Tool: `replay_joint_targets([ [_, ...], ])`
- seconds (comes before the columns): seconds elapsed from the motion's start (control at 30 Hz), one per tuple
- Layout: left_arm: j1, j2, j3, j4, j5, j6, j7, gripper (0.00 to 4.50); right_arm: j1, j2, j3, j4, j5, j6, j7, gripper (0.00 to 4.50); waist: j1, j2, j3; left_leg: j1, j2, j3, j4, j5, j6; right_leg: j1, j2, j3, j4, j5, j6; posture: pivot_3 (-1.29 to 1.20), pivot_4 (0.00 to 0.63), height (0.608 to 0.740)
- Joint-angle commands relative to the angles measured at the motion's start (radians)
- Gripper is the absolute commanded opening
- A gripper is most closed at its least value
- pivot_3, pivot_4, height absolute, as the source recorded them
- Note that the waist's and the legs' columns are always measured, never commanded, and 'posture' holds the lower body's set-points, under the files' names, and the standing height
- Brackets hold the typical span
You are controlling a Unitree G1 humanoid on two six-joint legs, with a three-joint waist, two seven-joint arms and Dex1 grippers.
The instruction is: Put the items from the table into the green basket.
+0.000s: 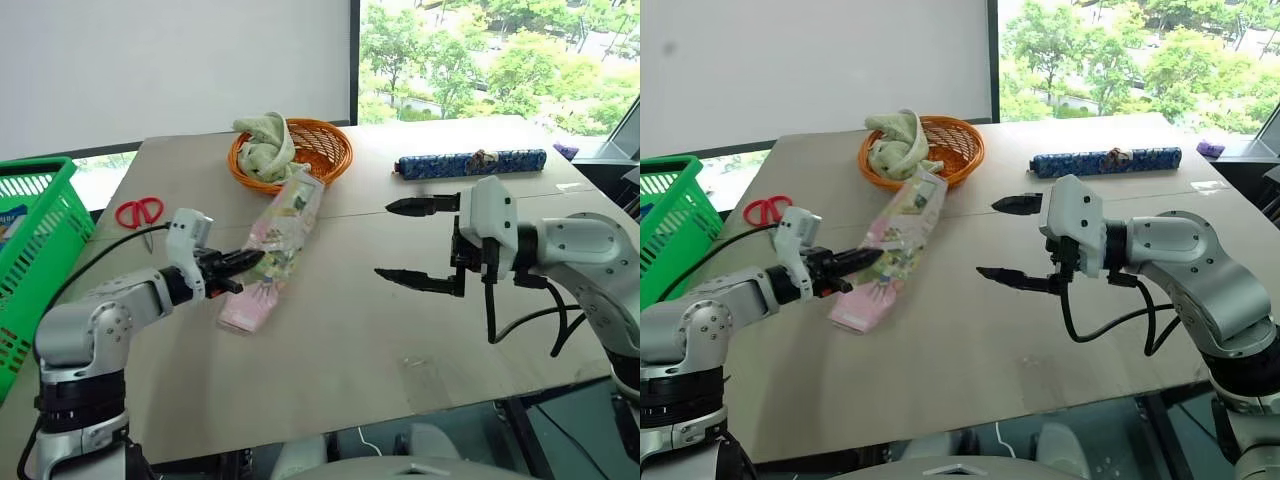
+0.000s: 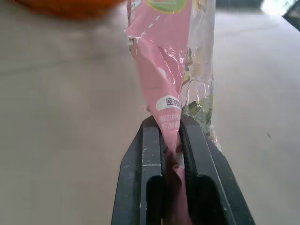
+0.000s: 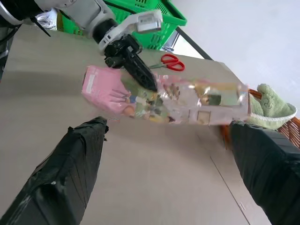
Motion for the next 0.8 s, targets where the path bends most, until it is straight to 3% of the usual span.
replay_joint_targets([
  [0.03,-0.129,0.060,0.201,0.086,0.074,-0.177,0.151,0.04,-0.104,0.062,0.066,0.065,-0.063,-0.029,-0.018,4.50,0.000,-0.003,0.001,0.000,0.000,-0.001,0.000,0.000,-0.001,0.000,0.001,0.000,0.001,0.000,0.000,0.05,0.000,0.740],
  [0.17,-0.212,0.205,0.232,0.280,0.231,-0.409,0.233,0.04,-0.210,0.156,0.069,0.121,-0.059,-0.030,-0.029,4.50,0.009,-0.004,0.001,-0.002,0.000,0.000,-0.001,0.004,0.002,-0.005,0.002,0.001,0.003,0.000,0.000,0.09,0.000,0.740],
  [0.3,-0.291,0.343,0.209,0.464,0.346,-0.577,0.282,0.04,-0.278,0.212,0.047,0.143,-0.028,0.004,-0.039,4.50,0.034,-0.008,-0.001,-0.014,0.000,0.000,0.001,0.004,0.002,-0.017,0.002,0.000,0.005,0.000,0.000,0.11,0.000,0.740],
  [0.43,-0.336,0.479,0.091,0.701,0.496,-0.752,0.289,0.04,-0.300,0.219,0.048,0.151,-0.026,0.005,-0.024,4.50,0.058,-0.016,-0.002,-0.015,-0.001,-0.001,0.000,0.004,0.002,-0.017,0.002,-0.003,0.004,0.000,0.000,0.11,0.000,0.740],
  [0.6,-0.413,0.558,-0.042,0.951,0.635,-0.943,0.340,0.04,-0.297,0.213,0.044,0.142,-0.024,0.003,-0.016,4.50,0.063,-0.017,-0.003,-0.015,-0.002,0.000,0.000,0.001,-0.003,-0.017,0.000,-0.004,0.005,0.000,0.000,0.10,0.000,0.740],
  [0.8,-0.466,0.595,-0.137,1.140,0.734,-1.038,0.415,0.04,-0.295,0.216,0.023,0.120,0.016,0.009,-0.007,4.50,0.052,-0.019,-0.004,-0.014,-0.001,0.000,0.001,0.002,-0.003,-0.017,0.000,-0.004,0.007,0.000,0.000,0.08,0.000,0.740],
])
